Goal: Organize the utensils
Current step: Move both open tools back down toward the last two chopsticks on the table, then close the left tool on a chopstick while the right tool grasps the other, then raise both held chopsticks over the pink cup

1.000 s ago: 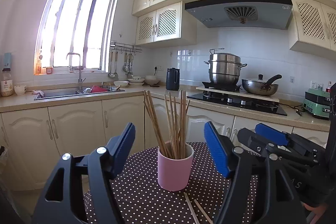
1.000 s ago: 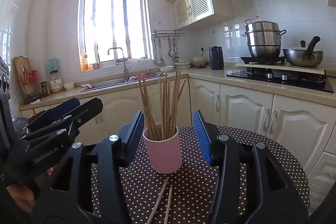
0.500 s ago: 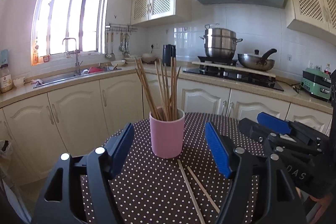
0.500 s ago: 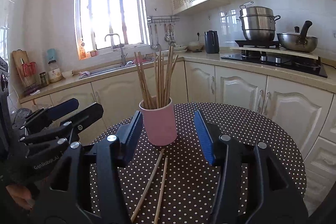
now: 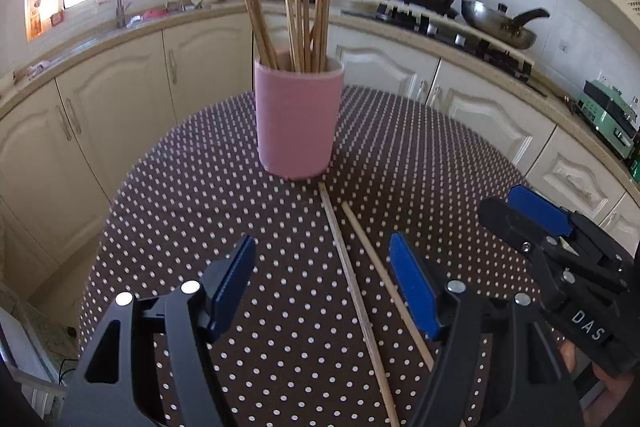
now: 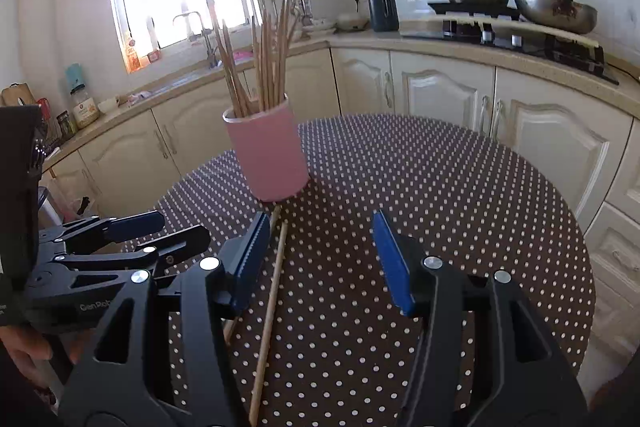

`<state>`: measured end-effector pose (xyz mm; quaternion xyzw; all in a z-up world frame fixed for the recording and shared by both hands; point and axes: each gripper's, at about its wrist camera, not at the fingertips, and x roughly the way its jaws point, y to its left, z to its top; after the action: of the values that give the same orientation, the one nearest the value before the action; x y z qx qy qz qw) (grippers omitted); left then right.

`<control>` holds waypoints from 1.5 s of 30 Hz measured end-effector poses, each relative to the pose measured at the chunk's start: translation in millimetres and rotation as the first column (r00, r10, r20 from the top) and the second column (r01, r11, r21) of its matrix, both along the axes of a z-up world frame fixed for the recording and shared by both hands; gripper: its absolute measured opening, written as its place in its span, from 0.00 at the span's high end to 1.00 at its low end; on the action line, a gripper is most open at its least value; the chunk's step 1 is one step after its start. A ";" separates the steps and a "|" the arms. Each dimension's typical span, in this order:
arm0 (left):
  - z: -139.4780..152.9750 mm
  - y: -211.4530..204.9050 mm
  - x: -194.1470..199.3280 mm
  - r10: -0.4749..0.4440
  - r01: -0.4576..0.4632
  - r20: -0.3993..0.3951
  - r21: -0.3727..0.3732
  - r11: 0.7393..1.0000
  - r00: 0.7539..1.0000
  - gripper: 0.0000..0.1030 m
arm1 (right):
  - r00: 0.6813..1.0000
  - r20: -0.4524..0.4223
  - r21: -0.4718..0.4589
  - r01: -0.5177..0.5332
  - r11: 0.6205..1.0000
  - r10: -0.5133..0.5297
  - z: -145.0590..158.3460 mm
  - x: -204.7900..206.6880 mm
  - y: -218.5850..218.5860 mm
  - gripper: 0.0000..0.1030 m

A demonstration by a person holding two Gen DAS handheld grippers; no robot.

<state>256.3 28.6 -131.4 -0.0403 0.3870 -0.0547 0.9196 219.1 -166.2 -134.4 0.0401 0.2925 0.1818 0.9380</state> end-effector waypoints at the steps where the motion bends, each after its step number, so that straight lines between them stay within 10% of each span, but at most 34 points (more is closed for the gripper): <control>1: -5.3 -1.2 2.7 -0.007 0.007 -0.025 0.000 1.000 1.000 0.34 | 1.000 -0.013 -0.002 -0.001 1.000 0.001 -4.4 1.3 -0.4 0.48; 14: -50.9 -30.2 29.7 -0.042 0.060 -0.207 0.083 0.995 0.977 0.69 | 0.991 -0.134 0.030 0.003 1.000 0.001 -33.3 15.6 -9.3 0.47; 17: -53.8 -35.3 34.4 -0.023 0.051 -0.207 0.134 0.990 0.978 0.92 | 0.990 -0.144 0.029 -0.003 1.000 0.007 -34.4 17.8 -8.8 0.47; 29: -55.0 -9.3 25.7 -0.002 0.023 -0.203 0.100 0.995 0.979 0.95 | 0.974 -0.215 -0.104 -0.090 0.990 0.066 -41.6 26.7 23.7 0.47; 45: -49.6 21.1 30.1 -0.026 0.028 -0.258 0.002 1.000 0.966 0.95 | 0.840 -0.527 -0.245 -0.294 0.924 0.128 -42.8 66.7 79.6 0.54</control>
<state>286.3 49.7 -180.9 -0.0393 0.5038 -0.0605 0.8608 285.8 -86.6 -177.2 -0.0976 0.5538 0.2194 0.7973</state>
